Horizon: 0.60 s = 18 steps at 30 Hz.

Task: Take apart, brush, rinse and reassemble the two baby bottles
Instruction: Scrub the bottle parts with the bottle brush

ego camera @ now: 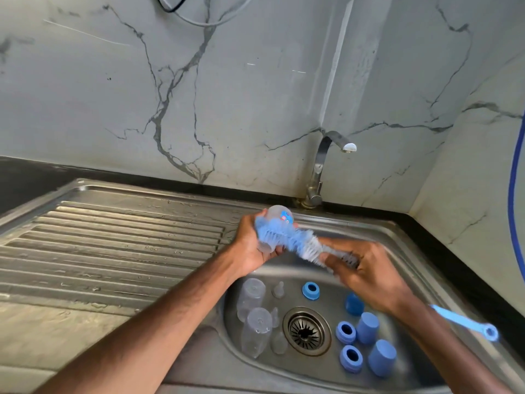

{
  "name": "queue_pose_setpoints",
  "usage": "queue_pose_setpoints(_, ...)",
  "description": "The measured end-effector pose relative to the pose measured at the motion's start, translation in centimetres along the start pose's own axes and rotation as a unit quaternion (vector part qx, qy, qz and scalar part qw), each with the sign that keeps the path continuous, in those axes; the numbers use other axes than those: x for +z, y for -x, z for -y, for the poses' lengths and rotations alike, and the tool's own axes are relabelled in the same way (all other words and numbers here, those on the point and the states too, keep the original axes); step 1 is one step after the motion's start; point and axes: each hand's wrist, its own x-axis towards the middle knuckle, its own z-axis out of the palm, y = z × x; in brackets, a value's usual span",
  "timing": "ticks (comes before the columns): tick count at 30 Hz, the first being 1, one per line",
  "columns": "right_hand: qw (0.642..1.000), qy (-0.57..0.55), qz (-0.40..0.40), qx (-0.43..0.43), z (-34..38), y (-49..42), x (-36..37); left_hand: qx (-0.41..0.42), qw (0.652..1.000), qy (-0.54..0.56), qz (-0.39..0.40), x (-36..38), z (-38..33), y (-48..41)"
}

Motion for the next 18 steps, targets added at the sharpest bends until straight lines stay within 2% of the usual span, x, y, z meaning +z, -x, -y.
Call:
queue_pose_setpoints(3, 0.993, 0.034, -0.077, 0.079, -1.2, -0.2, -1.1, -0.014, 1.0, -0.009, 0.017, 0.6, 0.3, 0.1)
queue_pose_setpoints(4, 0.995, 0.023, -0.073, 0.071, -1.2, 0.0, -1.0, -0.018, 1.0, -0.002, 0.019, 0.7, 0.5, 0.0)
queue_pose_setpoints(7, 1.0, -0.011, 0.003, 0.007, 0.1, 0.7, 0.0, -0.03, 0.998, 0.034, 0.035, 0.2, 0.5, -0.3)
queue_pose_setpoints(11, 0.992, 0.016, -0.083, 0.093, -1.1, -0.2, -0.7, -0.039, 0.995, 0.045, 0.085, 0.2, 0.1, -0.3)
queue_pose_setpoints(12, 0.993, 0.004, -0.081, 0.089, -1.3, 0.0, -0.8, -0.038, 0.994, 0.043, 0.087, 0.4, 0.2, -0.3)
queue_pose_setpoints(15, 0.999, -0.031, -0.002, 0.021, -0.1, 0.8, 0.1, -0.027, 0.997, 0.034, 0.062, 0.1, 0.3, -0.3)
queue_pose_setpoints(18, 0.997, 0.007, -0.043, 0.069, -0.9, -0.2, -0.4, -0.022, 0.997, 0.052, 0.052, 0.0, 0.2, -0.3)
